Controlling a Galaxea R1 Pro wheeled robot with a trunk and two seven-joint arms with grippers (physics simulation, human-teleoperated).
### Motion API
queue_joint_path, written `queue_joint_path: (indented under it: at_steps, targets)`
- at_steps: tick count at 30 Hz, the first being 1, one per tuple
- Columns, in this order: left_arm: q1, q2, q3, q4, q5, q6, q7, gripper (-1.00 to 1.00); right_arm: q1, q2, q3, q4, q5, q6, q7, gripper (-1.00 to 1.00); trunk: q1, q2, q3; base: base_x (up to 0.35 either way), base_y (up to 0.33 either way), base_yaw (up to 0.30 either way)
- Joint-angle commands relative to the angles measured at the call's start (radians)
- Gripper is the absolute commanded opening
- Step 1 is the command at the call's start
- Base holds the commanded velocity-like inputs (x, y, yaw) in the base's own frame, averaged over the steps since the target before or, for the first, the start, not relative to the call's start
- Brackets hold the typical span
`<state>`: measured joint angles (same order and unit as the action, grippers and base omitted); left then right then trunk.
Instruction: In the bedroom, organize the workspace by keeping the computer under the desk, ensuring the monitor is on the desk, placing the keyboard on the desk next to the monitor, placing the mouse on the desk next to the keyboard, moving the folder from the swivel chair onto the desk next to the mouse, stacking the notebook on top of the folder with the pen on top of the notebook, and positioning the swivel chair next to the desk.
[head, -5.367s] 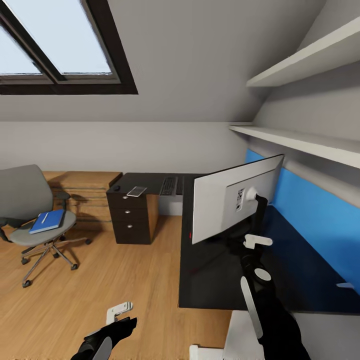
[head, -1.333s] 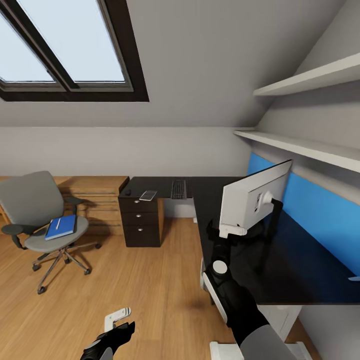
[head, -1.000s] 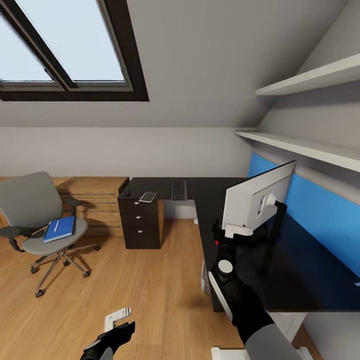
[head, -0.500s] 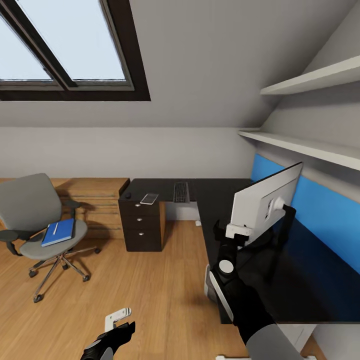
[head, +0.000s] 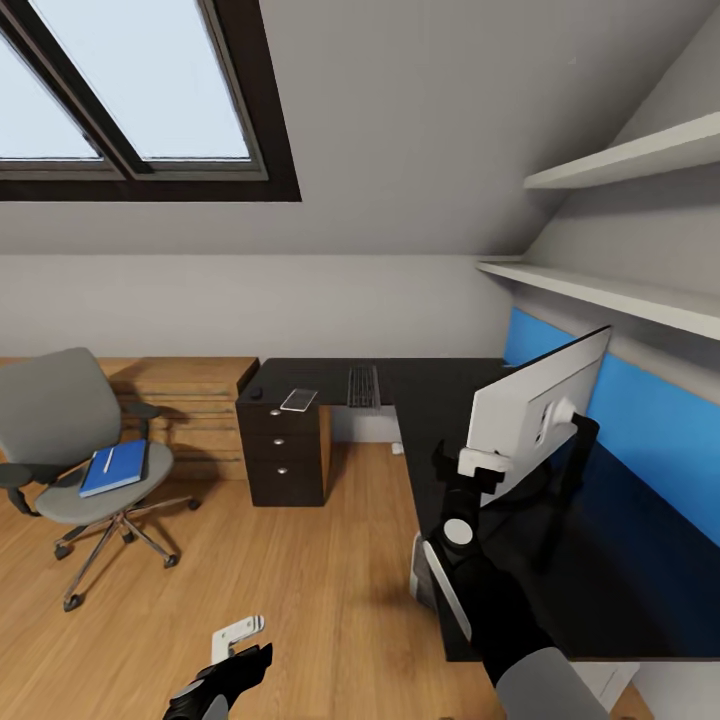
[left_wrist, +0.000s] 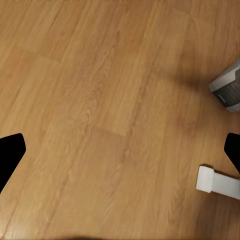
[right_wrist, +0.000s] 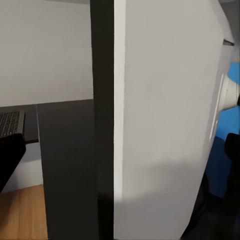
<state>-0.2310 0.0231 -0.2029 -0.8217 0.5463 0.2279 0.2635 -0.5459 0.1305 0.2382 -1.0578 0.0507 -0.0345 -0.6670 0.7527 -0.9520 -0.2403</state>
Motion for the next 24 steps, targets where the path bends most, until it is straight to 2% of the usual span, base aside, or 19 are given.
queue_joint_path:
  at_steps: [1, 7, 14, 24]
  targets:
    - [-0.001, 0.001, -0.006, -0.002, 0.009, 0.002, 0.010, 1.00, -0.001, 0.000, -0.002, 0.001, 0.004, -0.001, -0.005, 1.00, 0.000, -0.001, -0.001, 0.003, 0.000, 0.000]
    - [-0.001, -0.001, -0.006, -0.002, 0.010, 0.002, 0.010, 1.00, -0.001, -0.001, -0.008, 0.001, 0.004, 0.000, -0.005, 1.00, 0.000, -0.001, -0.001, 0.001, 0.000, 0.000]
    - [-0.001, -0.002, -0.006, -0.002, 0.009, 0.002, 0.010, 1.00, -0.002, -0.020, -0.012, 0.001, 0.003, 0.002, -0.005, 1.00, 0.000, -0.001, -0.001, 0.020, 0.000, 0.000]
    - [-0.001, -0.003, -0.014, -0.001, 0.009, 0.002, 0.010, 1.00, -0.002, -0.023, -0.013, 0.001, 0.003, 0.002, -0.005, 1.00, 0.000, -0.001, -0.001, 0.077, 0.000, 0.000]
